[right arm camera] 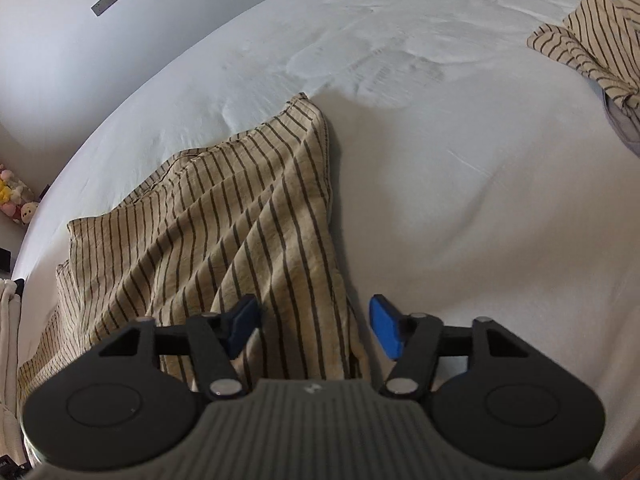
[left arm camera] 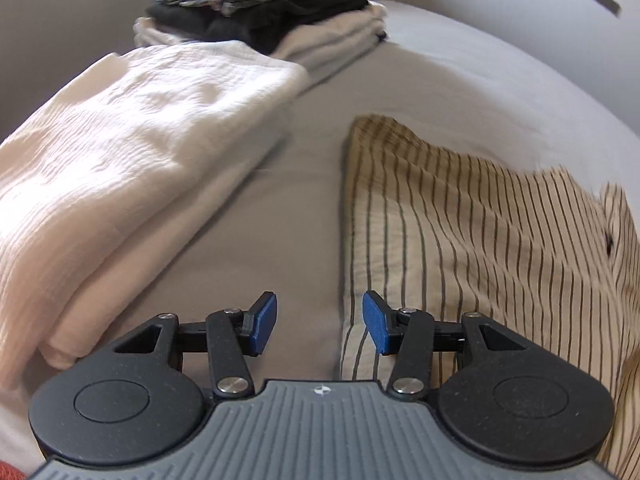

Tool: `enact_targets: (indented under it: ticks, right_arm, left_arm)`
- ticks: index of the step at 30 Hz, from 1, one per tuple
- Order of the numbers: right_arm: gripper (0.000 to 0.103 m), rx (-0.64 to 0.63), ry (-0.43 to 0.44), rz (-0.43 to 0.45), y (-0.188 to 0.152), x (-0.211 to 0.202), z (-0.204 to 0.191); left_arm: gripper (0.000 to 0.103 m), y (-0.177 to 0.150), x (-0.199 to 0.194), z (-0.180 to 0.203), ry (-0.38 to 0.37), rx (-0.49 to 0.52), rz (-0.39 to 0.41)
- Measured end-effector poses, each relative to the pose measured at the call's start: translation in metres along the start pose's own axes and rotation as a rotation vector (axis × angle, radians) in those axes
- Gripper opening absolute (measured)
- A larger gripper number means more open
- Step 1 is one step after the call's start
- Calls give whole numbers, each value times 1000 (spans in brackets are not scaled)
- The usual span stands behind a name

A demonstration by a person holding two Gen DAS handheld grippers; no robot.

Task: Fold clothes

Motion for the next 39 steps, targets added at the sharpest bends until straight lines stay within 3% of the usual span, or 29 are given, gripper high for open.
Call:
enact_targets:
  ticks: [1,3,9,14,17,18,19,23,29,32,37,38,39]
  right_arm:
    - [22,1,-7,0,1,-1,2]
    - [9,18,-22,-6,1,-2,8]
    - [4,51,-130,26,10,-12,30]
    - [5,50,-155,27,12,-15,33]
    - [19,66,-128,14,11,-22,33]
    - [34,72,-108,8,11,-25,32]
    - [42,75,-88,4,9,-30,31]
    - [48,50,-32,-54,-2,-47,27]
    - [49,16,30,-266,-34,-50,23]
    - [48,-64,25,-353,-52,-44,15]
    - [41,-182,-6,-466,-74,-35,3]
    - [41,-201,-10,-489,-78,-34,2]
    - [35,-209,-15,-508,-81,-32,2]
  left_arm:
    - [56,-1,1,0,5,10,-5]
    - [56,-2,1,-4,5,-5,-7]
    - [56,-4,-1,-13,-29,-37,-27]
    - [57,-10,-2,-16,-94,-82,-85]
    - [57,-16,-7,-15,-140,-89,-118]
    - [57,-19,-9,-15,-150,-88,-124]
    - [57,-21,-12,-14,-157,-84,-132]
    - [57,-35,-18,-9,-202,-62,-205]
    - [57,-52,-29,-1,-283,-21,-286]
    - [57,-60,-31,4,-303,14,-326]
    - [56,-76,-29,23,-302,173,-400]
    - [54,-80,-28,28,-300,212,-419]
    - [46,-85,-27,32,-286,253,-432]
Point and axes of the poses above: each gripper's, at about its wrist camera, not at the fingertips, and x roughly the way its jaws point, z to its right, y to its top, the point moved 10 cm from there along x, roughly the way its jaws point, and after that the axes turned 5 degrees about -z, right-handed, at the moved point
